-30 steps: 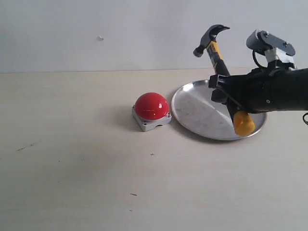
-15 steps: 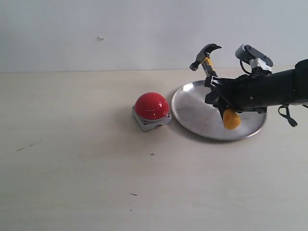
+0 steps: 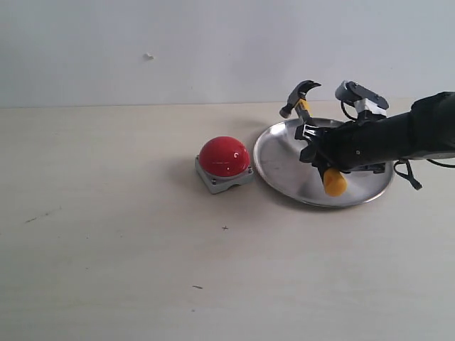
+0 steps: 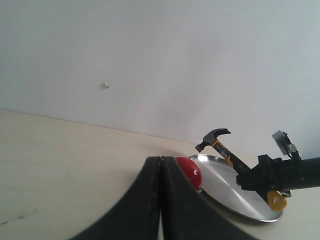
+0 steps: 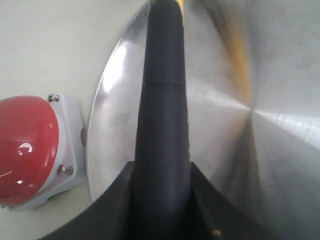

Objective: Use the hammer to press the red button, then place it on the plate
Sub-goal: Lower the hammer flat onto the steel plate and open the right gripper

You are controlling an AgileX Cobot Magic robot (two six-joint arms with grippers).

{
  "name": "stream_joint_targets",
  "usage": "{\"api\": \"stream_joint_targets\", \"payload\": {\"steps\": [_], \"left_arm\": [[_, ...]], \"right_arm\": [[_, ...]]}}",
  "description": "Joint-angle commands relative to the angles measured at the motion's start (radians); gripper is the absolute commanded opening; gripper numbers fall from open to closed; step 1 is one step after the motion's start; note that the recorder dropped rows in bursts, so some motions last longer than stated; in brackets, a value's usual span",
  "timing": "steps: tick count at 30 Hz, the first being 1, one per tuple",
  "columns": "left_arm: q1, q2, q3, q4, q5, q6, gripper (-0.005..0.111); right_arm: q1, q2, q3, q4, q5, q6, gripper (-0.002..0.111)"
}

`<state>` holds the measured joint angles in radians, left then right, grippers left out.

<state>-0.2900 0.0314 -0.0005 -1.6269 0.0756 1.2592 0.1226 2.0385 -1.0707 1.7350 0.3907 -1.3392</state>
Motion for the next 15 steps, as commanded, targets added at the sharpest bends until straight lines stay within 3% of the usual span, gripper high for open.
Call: {"api": "stream_joint_targets", "payload": {"steps": [1,15], "left_arm": [[0.001,0.003,0.001,0.0,0.001,0.004,0.0],[0.001,0.003,0.001,0.0,0.001,0.004,0.0]], "right_arm": [[-0.002,-0.016,-0.017,0.009,-0.023,-0.025,0.0],[-0.002,0.002,-0.083,0.009,-0.001,-0.019,0.0]]}}
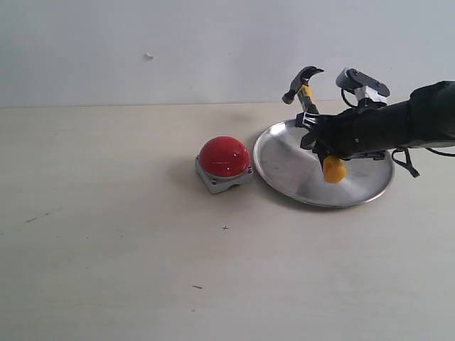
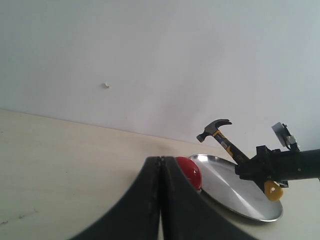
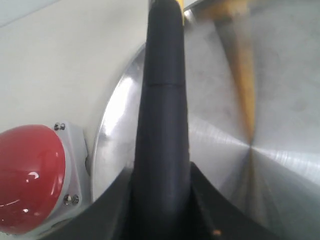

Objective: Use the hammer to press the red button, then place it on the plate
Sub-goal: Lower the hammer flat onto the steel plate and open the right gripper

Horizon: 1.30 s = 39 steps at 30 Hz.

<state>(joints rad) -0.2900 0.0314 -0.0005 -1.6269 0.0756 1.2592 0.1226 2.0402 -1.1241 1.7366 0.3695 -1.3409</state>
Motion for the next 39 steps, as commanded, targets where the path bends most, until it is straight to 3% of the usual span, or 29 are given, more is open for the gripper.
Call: {"api": "stream_joint_targets", "payload": {"steps": [1,14,22,39], "left_arm": [[0.001,0.003,0.001,0.0,0.001,0.004,0.0],[0.001,0.003,0.001,0.0,0.001,0.004,0.0],[0.001,0.003,0.001,0.0,0.001,0.004,0.0],[0.001,0.003,0.001,0.0,0.001,0.004,0.0]], "right_arm": [[0.0,0.02,-0.038,0.008,0.03,-0.016,0.0],[0.005,0.091,-0.062,0.008,0.034,-0.018,0.001],[0.005,0.091,-0.062,-0.005,0.017,-0.018,0.025],[0.005,0.091,-0.062,-0.097,0.001,0.059,0.043]]}}
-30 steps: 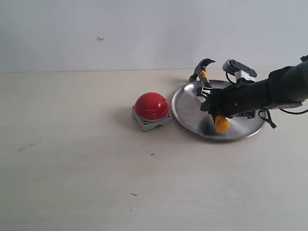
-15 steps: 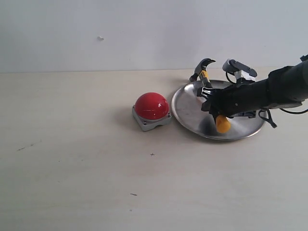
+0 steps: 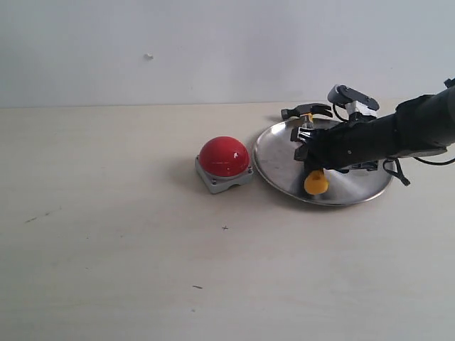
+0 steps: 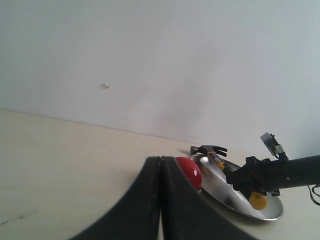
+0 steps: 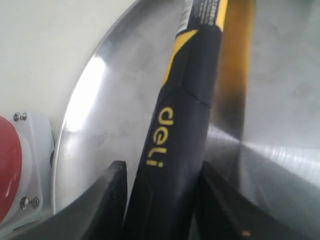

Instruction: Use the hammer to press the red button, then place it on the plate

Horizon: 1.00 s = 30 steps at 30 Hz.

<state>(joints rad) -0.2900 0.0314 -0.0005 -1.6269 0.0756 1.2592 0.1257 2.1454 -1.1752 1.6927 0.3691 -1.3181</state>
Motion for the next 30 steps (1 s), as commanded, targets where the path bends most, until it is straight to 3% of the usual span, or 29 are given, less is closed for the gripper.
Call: {"api": "stream_joint_targets", "payload": {"steps": [1,10,19,22,25,28,30], "left_arm": [[0.001,0.003,0.001,0.0,0.001,0.004,0.0],[0.001,0.003,0.001,0.0,0.001,0.004,0.0],[0.001,0.003,0.001,0.0,0.001,0.004,0.0],[0.001,0.003,0.001,0.0,0.001,0.004,0.0],[0.001,0.003,0.001,0.0,0.001,0.004,0.0],[0.001,0.003,0.001,0.0,0.001,0.004,0.0],[0.001,0.003,0.001,0.0,0.001,0.004,0.0]], "right_arm": [[0.002,-0.014,-0.011,-0.073,-0.005,0.061,0.043],[0.002,-0.02,-0.011,-0.151,-0.024,0.166,0.056],[0.0,-0.128,-0.009,-0.41,0.007,0.417,0.055],[0.0,-0.187,-0.005,-0.578,0.071,0.563,0.047],[0.0,-0.272,0.057,-0.75,0.091,0.68,0.028],[0.0,-0.399,0.195,-0.784,0.027,0.682,0.008],[0.0,-0.511,0.318,-0.784,-0.014,0.643,0.0]]}}
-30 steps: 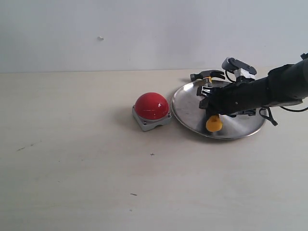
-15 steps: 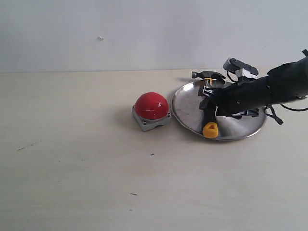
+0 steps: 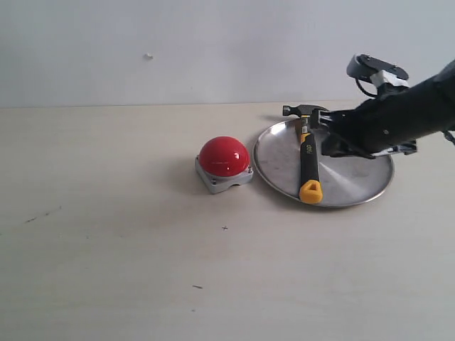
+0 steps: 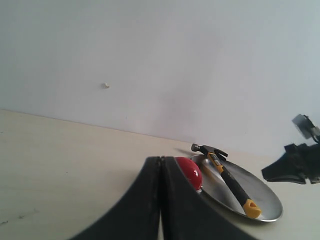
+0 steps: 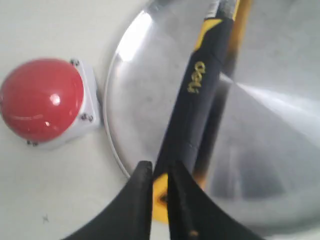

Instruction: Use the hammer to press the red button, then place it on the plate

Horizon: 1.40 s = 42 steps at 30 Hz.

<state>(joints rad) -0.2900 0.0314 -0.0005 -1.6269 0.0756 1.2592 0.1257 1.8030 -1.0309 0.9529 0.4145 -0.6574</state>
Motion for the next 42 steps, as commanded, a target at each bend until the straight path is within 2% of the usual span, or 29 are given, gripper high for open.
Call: {"api": "stream_joint_targets", "payload": {"steps": [1,7,12,21,36,42], "left_arm": [[0.001,0.003,0.001,0.0,0.001,0.004,0.0],[0.001,0.003,0.001,0.0,0.001,0.004,0.0],[0.001,0.003,0.001,0.0,0.001,0.004,0.0],[0.001,0.003,0.001,0.0,0.005,0.003,0.0],[0.001,0.003,0.001,0.0,0.005,0.003,0.0],[0.001,0.003,0.001,0.0,0.003,0.003,0.0]], "right_arm": [[0.002,-0.226,0.236,-0.044,-0.074,-0.038,0.0],[0.002,-0.564,0.53,-0.046,-0.078,-0.118,0.0],[0.002,-0.818,0.67,0.004,-0.067,-0.123,0.0],[0.002,-1.071,0.688,0.017,-0.048,-0.116,0.0],[0.002,-1.172,0.688,0.012,-0.048,-0.116,0.0],[0.002,-1.336,0.695,-0.074,-0.063,-0.163,0.0]]}}
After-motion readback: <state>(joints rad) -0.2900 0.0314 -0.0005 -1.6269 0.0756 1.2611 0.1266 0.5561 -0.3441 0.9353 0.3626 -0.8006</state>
